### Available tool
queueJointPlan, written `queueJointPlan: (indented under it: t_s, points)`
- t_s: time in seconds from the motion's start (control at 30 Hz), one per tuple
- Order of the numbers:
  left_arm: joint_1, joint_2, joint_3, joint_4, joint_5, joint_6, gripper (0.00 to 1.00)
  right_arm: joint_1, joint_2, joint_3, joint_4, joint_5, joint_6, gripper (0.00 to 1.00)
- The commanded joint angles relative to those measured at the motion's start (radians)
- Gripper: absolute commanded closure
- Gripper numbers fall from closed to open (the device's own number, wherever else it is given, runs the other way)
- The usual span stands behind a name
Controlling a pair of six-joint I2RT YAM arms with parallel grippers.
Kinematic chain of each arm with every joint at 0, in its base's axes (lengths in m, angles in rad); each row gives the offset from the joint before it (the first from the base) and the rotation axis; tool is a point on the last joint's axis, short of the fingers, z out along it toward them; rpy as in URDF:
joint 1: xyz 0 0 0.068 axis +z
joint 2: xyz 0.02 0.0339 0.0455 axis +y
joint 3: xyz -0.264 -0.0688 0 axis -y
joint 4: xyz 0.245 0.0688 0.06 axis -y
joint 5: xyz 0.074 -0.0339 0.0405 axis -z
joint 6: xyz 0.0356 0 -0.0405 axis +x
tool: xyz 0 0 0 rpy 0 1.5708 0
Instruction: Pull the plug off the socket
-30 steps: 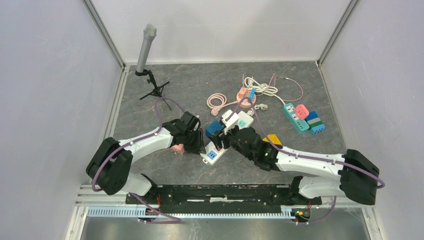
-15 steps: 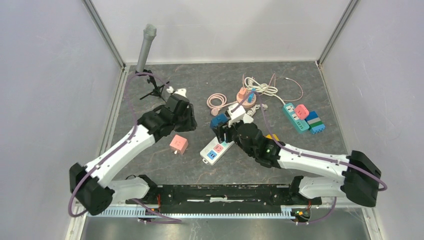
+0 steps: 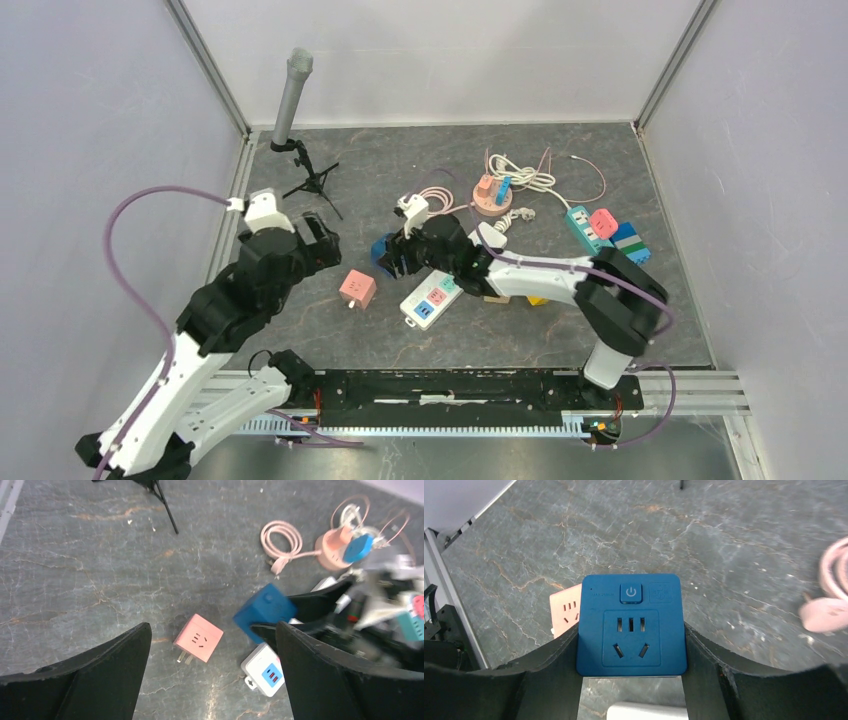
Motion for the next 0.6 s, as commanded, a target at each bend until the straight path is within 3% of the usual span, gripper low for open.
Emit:
queueJointPlan:
  t_s: [0.0,0.33,0.57]
  points:
    - [0.003,-0.062,-0.016,0.002,-0.057,-0.058,0.00,-0.020,0.133,0.152,0.039,-0.228,0.022,0.88]
    - [0.002,-0.111,-0.074,-0.047,0.032,-0.141,0.00,-0.032,0.302,0.289,-0.056,-0.313,0.082,0.73]
    - [0.004,-0.157,-0.105,-0.051,0.037,-0.165,0.00,-0.034,0.322,0.335,-0.149,-0.284,0.105,0.35]
